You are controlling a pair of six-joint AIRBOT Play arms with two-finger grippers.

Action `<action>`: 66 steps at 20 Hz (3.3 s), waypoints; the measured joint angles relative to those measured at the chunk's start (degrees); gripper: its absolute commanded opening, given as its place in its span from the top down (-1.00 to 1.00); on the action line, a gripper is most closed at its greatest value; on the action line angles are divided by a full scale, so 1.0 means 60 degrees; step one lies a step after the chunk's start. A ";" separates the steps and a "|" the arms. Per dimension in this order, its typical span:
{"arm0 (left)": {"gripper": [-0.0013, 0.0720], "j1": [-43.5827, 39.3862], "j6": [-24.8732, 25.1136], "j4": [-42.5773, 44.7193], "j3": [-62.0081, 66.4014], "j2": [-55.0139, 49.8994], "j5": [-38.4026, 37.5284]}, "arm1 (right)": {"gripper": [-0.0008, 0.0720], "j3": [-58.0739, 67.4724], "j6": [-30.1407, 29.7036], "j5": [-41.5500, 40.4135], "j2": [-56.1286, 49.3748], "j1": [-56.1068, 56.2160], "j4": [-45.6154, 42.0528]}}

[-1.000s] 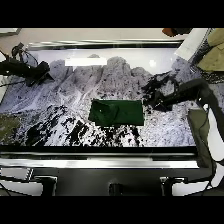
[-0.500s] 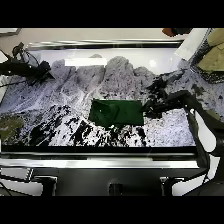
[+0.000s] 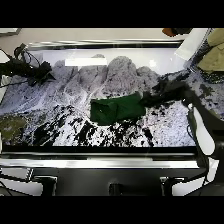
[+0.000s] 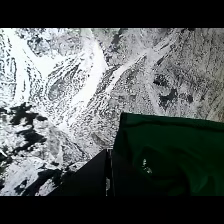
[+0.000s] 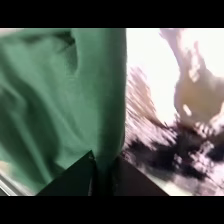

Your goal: Fold the clothes and pants, and hang the long-sleeved shirts on hangers.

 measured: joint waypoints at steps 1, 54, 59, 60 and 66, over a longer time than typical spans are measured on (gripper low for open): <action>0.92 0.0000 0.0000 0.0000 0.0000 0.0004 0.0000 | 0.90 0.0474 0.0317 -0.0022 0.0069 -0.0149 -0.0036; 0.92 -0.0004 0.0244 0.0015 0.0000 -0.0073 -0.0459 | 0.90 0.1002 0.6878 -0.4422 0.2958 -0.5355 -1.1548; 0.92 -0.0004 0.0248 0.0011 0.0000 -0.0138 -0.0459 | 0.89 -0.0189 0.6543 -0.4313 0.3308 -0.5679 -1.1588; 0.92 -0.0004 0.0248 0.0011 0.0000 -0.0146 -0.0459 | 0.89 -0.0401 0.6484 -0.4280 0.3333 -0.5701 -1.1588; 0.92 0.0000 0.0248 0.0011 0.0000 -0.0157 -0.0459 | 0.89 -0.1730 0.6444 -0.4069 0.3388 -0.5745 -1.1697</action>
